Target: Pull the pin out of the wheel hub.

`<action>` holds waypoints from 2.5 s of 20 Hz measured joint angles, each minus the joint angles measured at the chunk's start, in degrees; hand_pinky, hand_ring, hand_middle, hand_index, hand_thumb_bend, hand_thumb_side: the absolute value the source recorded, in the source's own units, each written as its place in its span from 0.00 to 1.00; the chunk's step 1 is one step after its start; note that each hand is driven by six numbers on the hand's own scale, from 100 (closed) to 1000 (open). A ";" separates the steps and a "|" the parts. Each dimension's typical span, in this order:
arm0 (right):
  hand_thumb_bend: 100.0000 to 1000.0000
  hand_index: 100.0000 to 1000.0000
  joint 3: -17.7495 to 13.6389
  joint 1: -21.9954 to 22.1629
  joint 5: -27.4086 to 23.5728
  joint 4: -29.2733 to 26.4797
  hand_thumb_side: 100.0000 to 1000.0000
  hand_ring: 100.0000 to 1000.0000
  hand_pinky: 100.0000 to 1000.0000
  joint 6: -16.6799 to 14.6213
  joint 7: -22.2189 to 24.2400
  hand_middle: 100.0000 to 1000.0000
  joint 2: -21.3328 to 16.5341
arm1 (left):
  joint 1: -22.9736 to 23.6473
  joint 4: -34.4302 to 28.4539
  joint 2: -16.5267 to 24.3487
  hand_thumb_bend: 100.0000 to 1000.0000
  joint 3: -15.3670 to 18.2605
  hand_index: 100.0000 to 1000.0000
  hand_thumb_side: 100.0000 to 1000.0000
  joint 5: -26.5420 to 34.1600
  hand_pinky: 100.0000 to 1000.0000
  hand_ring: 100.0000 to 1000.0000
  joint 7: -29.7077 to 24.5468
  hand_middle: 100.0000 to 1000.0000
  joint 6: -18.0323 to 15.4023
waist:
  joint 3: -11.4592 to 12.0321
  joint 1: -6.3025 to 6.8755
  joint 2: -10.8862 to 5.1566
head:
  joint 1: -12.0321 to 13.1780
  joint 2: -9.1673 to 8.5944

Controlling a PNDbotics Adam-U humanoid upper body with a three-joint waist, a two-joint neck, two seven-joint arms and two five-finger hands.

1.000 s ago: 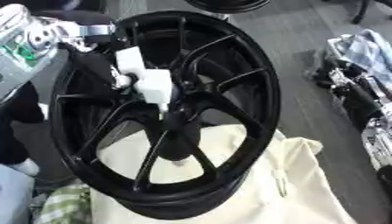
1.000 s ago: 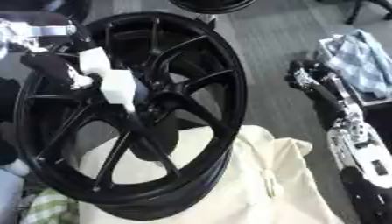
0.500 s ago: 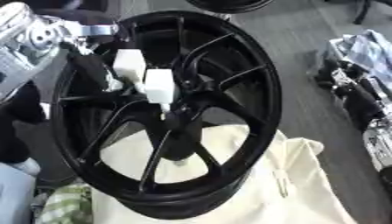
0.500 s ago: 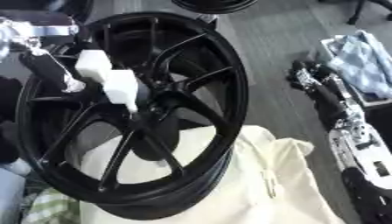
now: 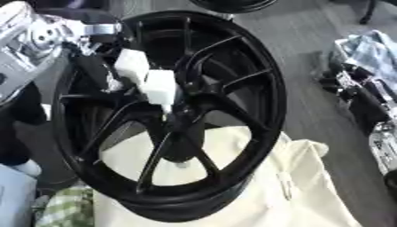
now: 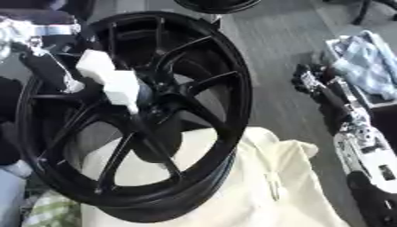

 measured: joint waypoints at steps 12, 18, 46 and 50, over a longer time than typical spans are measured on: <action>0.13 0.71 -0.21 0.15 -0.01 -0.01 0.39 0.69 0.80 -0.15 -0.15 0.59 -0.02 | 4.63 -10.08 7.52 0.00 14.28 0.32 0.00 5.14 0.81 0.72 6.61 0.62 2.98 | 0.34 -0.11 0.02 | -0.33 0.00; 0.13 0.71 -0.92 0.13 -0.15 -0.37 0.39 0.69 0.80 -0.61 -0.71 0.59 -0.08 | 16.37 -15.64 14.08 0.00 25.38 0.32 0.01 8.76 0.81 0.71 15.83 0.61 4.09 | 0.97 -0.60 0.38 | -0.99 0.00; 0.12 0.71 -2.88 0.22 -0.97 -1.03 0.39 0.69 0.80 -1.37 -2.71 0.59 -0.20 | 55.78 -14.01 6.69 0.17 45.97 0.84 0.59 21.68 0.84 0.77 40.89 0.75 5.41 | 2.94 -2.09 1.03 | -2.64 0.00; 0.13 0.71 -2.89 0.21 -1.00 -1.03 0.38 0.69 0.80 -1.30 -2.79 0.59 -0.20 | 56.06 -13.69 6.35 0.15 46.29 0.84 0.59 21.58 0.84 0.77 40.92 0.74 5.01 | 2.95 -2.06 1.02 | -2.72 0.00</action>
